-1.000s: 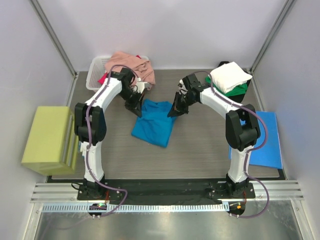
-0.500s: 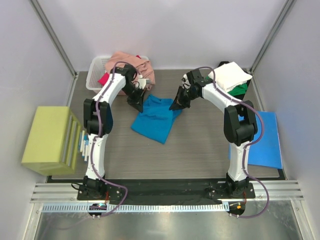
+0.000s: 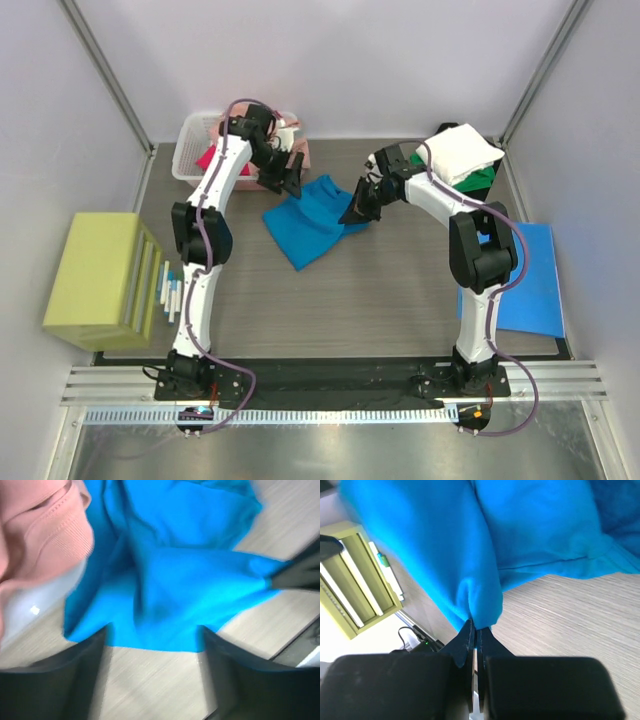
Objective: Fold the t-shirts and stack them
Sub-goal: Fold the tshirt, then neatly place the folded tshirt to the corner
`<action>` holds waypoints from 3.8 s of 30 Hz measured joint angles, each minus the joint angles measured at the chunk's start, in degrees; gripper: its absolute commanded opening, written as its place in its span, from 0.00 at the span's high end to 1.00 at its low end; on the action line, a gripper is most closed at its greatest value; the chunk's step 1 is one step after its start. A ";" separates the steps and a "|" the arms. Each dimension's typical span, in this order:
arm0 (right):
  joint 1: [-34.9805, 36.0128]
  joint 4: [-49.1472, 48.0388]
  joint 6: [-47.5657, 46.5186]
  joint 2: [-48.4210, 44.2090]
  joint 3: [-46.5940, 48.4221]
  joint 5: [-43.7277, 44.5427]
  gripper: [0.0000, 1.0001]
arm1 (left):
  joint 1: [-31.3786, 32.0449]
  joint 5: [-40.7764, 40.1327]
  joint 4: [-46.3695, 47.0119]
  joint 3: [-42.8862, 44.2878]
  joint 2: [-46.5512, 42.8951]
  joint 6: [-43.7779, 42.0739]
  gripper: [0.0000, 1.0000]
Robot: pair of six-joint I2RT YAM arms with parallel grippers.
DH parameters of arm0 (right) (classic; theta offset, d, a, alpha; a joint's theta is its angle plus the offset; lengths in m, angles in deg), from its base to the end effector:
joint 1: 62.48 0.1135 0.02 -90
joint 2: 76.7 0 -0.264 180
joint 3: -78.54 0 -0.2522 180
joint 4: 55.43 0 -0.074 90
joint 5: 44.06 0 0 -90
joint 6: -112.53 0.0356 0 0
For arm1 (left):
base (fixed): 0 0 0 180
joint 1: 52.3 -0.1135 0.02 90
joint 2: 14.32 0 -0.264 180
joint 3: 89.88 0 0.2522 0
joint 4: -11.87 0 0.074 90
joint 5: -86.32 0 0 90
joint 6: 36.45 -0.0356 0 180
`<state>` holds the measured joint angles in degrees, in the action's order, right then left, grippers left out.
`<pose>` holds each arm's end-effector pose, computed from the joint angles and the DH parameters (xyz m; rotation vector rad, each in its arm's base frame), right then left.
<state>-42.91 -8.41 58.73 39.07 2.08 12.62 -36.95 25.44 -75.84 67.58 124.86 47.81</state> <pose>0.4027 0.1639 0.2087 0.1730 2.7421 1.0764 0.4739 -0.1481 0.2668 0.6270 2.6640 -0.7491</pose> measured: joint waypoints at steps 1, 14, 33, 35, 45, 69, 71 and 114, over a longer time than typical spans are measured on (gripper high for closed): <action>-0.11 -0.17 0.04 0.09 -0.50 0.11 0.99 | 0.13 -0.61 0.13 0.07 1.22 0.44 0.00; -4.22 0.44 -1.44 1.75 -4.33 7.32 0.23 | 1.38 1.16 2.03 -18.58 -3.89 0.48 0.00; -0.72 -21.03 16.68 2.19 7.02 -13.70 0.22 | 0.68 5.51 4.35 -37.51 -19.91 -4.02 0.00; 0.81 -28.33 21.62 6.99 7.69 -17.22 0.21 | 0.22 5.49 4.26 -37.51 -20.63 -4.02 0.00; 0.72 -37.70 29.73 27.87 14.91 -25.11 0.22 | -3.91 6.19 2.03 -36.54 -23.85 -5.49 0.00; -9.77 -31.93 19.61 16.37 6.97 -21.73 0.00 | -4.59 8.92 -0.44 -39.01 -26.23 -8.35 0.00; -13.68 -28.33 16.22 14.64 6.51 -19.85 0.00 | -4.59 8.94 -0.63 -39.28 -26.23 -8.46 0.00; -7.34 -17.11 4.61 16.26 0.79 -12.94 0.52 | -4.59 9.92 -2.21 -35.08 -26.62 -8.02 0.00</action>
<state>-50.25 -25.53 63.35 55.33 2.87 -0.32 -41.54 35.37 -78.05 32.50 98.24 39.79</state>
